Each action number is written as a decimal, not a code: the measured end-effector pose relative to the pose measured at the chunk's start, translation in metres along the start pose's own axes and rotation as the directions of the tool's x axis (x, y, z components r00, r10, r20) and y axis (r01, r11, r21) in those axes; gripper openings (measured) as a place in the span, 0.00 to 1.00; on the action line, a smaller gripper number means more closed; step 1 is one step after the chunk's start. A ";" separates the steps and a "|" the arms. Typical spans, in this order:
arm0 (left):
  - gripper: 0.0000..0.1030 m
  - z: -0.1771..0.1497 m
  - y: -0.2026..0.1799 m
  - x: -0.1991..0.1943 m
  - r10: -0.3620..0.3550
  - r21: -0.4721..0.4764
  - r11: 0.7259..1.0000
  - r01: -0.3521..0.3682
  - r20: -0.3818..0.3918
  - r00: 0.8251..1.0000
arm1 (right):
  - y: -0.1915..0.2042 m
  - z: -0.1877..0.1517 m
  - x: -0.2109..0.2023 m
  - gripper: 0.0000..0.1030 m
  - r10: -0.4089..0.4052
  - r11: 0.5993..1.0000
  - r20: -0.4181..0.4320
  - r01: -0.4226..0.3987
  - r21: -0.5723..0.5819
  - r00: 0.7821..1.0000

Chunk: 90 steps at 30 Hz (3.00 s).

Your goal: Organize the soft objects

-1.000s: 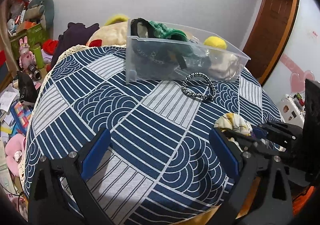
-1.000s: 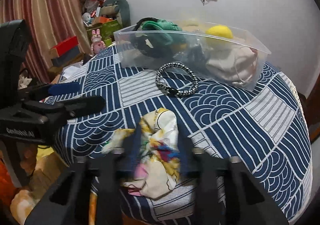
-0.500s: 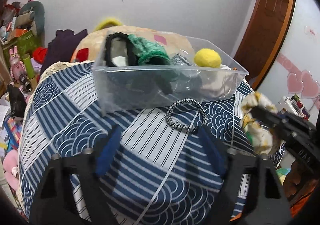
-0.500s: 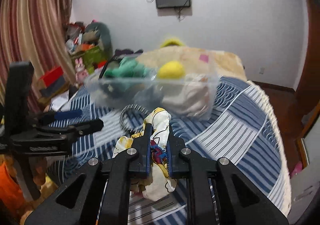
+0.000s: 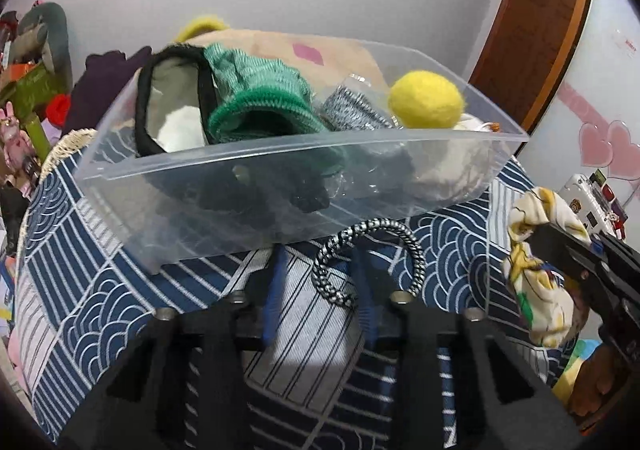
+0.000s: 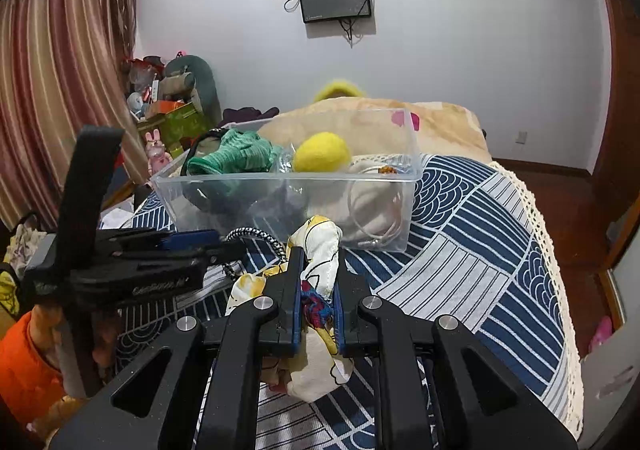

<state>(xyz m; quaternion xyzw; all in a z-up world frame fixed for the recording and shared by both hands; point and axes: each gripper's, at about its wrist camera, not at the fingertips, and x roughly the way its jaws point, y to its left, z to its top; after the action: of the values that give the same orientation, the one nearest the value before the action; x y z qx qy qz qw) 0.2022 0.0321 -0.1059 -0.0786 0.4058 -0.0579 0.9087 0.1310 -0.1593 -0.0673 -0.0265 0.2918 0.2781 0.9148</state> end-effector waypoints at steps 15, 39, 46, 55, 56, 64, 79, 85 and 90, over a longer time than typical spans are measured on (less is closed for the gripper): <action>0.06 -0.014 -0.007 -0.044 0.020 0.050 0.998 -0.027 0.138 0.990 | 0.003 0.009 -0.004 0.11 -0.004 1.000 0.015 0.004 -0.012 1.000; 0.06 0.040 0.046 -0.086 0.128 -0.112 0.989 -0.099 0.290 0.948 | 0.035 0.096 0.023 0.11 0.020 0.994 0.151 -0.004 -0.107 0.988; 0.06 0.040 0.053 -0.061 0.138 -0.122 0.986 -0.111 0.242 0.960 | 0.044 0.092 0.059 0.11 0.004 0.988 0.078 0.008 -0.152 0.997; 0.15 0.034 0.045 -0.045 0.122 -0.067 0.992 -0.110 0.207 0.971 | 0.047 0.081 0.091 0.12 -0.029 0.977 -0.031 0.022 -0.213 0.999; 0.17 0.033 0.045 -0.045 0.119 -0.061 0.992 -0.108 0.205 0.972 | 0.049 0.079 0.090 0.13 -0.045 0.973 -0.025 0.038 -0.226 0.999; 0.21 0.027 0.039 -0.058 0.124 -0.045 0.992 -0.117 0.231 0.965 | 0.043 0.085 0.075 0.33 -0.055 0.976 0.002 0.055 -0.210 0.998; 0.36 0.020 0.019 -0.132 0.087 -0.018 0.996 -0.086 0.368 0.926 | 0.051 0.094 0.005 0.36 -0.003 0.978 0.158 0.036 -0.207 0.987; 0.48 0.007 0.006 -0.164 0.063 0.013 0.997 -0.075 0.425 0.903 | 0.055 0.088 -0.034 0.47 0.028 0.978 0.232 0.022 -0.208 0.972; 0.65 -0.005 0.000 -0.186 0.046 0.018 0.998 -0.061 0.470 0.881 | 0.053 0.081 -0.058 0.69 0.040 0.982 0.285 0.015 -0.189 0.958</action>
<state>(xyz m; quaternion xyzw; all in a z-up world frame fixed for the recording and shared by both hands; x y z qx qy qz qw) 0.0749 0.0629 0.0265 -0.0645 0.1748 -0.0186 0.9823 0.1062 -0.1256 0.0375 -0.0707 0.1283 0.3113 0.9389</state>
